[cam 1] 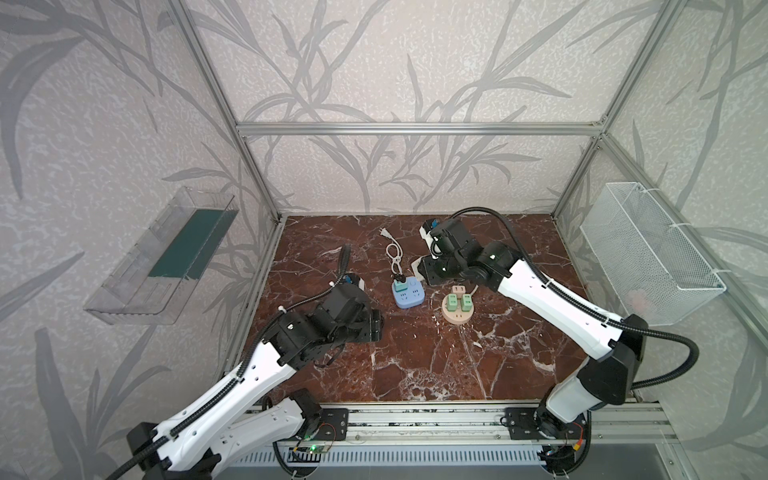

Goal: Insert the plug
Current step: 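Carry the white charger over the light-blue strip with the right gripper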

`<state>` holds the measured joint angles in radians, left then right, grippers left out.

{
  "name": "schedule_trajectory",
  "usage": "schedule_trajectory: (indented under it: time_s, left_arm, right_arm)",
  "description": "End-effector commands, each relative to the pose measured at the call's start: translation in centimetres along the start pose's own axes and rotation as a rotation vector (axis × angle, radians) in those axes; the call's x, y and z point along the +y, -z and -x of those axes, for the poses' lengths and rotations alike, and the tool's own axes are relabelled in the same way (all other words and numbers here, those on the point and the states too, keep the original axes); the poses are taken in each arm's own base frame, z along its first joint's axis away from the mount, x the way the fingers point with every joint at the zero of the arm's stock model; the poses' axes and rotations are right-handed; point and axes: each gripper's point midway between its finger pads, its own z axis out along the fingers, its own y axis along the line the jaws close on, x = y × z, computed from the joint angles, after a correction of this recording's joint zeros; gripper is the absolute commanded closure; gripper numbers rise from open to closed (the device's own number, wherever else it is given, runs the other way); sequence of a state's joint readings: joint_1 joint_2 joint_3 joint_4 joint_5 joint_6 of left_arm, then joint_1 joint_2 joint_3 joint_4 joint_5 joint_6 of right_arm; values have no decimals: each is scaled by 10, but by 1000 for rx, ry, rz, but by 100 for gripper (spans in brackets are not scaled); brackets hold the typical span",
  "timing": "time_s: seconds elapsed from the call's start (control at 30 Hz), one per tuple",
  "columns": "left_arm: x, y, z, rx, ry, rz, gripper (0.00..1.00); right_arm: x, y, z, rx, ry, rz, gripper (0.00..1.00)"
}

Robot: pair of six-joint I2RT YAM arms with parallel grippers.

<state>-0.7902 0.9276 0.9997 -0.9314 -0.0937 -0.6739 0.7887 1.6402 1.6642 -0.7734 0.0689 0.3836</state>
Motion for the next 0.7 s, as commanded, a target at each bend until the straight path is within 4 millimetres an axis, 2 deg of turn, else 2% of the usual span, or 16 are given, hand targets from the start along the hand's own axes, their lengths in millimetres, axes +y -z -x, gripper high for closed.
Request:
schedule_trajectory:
  time_s: [0.0, 0.07, 0.17, 0.3, 0.37, 0.67]
  left_arm:
    - [9, 4, 3, -42, -104, 82, 20]
    - [-9, 1, -1, -42, -130, -7, 20]
    - [-21, -1, -5, -62, -130, -85, 19]
    - [-14, -5, -8, -72, -127, -58, 19]
    - [-12, -7, -9, -86, -120, -64, 19]
    - [-13, -12, -20, -109, -53, -142, 16]
  right_arm:
    - [-6, 5, 10, 2, -50, -20, 100]
    - [-6, 3, 12, 3, -44, -26, 100]
    - [-7, -2, 11, 11, -45, -32, 100]
    - [-5, -3, 10, 25, -40, -24, 100]
    - [-5, -14, 7, 56, -34, -29, 100]
    - [-11, -28, 8, 104, -16, -89, 100]
